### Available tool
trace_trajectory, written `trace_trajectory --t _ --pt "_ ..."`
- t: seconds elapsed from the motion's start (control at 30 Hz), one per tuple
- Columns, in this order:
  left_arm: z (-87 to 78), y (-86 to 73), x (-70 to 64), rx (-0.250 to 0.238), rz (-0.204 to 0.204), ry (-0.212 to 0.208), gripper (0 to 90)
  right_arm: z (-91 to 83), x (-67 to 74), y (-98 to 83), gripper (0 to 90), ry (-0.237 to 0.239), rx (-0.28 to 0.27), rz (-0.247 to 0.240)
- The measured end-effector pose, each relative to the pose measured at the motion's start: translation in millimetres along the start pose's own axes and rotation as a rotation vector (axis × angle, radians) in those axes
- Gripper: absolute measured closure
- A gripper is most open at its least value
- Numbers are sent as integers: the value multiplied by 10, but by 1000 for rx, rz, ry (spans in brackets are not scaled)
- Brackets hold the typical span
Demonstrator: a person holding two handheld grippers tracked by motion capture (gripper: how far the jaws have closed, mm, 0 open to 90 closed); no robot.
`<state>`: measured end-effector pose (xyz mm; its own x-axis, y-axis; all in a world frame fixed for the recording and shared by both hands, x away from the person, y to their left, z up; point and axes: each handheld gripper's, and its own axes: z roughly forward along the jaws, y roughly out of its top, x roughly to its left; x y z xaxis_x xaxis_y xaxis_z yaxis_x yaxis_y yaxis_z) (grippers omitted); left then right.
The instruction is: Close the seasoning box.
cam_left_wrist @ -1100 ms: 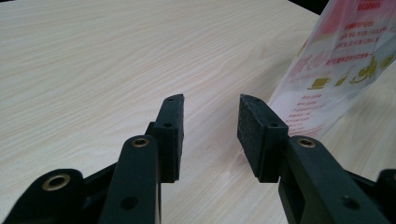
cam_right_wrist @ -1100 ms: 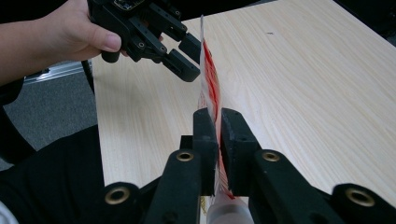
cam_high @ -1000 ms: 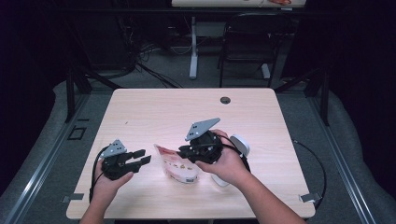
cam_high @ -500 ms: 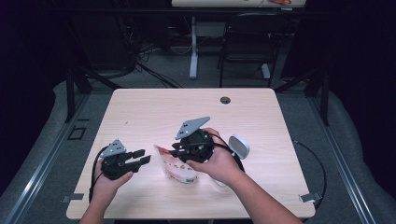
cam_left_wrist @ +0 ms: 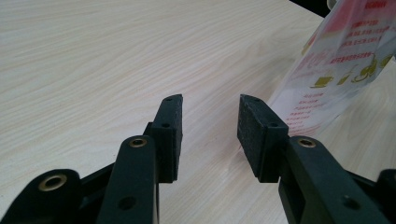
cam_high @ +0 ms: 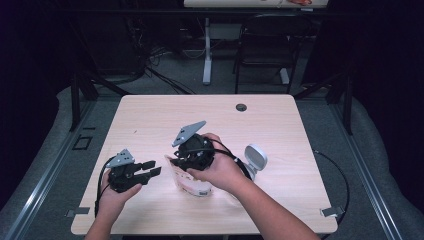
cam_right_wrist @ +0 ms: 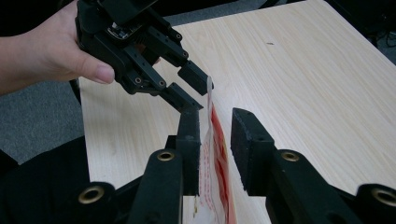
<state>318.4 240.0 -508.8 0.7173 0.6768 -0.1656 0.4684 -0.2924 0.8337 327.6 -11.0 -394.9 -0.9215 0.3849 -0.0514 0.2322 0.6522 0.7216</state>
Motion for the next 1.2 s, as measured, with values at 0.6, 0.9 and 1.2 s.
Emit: trace_trajectory --t 0.6,0.9,1.2 --pt "-6 -2 4 -9 -8 8 606 223 -48 77 757 -3 99 13" --pt "-5 -2 3 -9 -7 9 601 279 -18 115 815 -7 144 -26" --pt "-1 -1 0 -7 3 10 588 287 -11 131 893 -9 157 -43"
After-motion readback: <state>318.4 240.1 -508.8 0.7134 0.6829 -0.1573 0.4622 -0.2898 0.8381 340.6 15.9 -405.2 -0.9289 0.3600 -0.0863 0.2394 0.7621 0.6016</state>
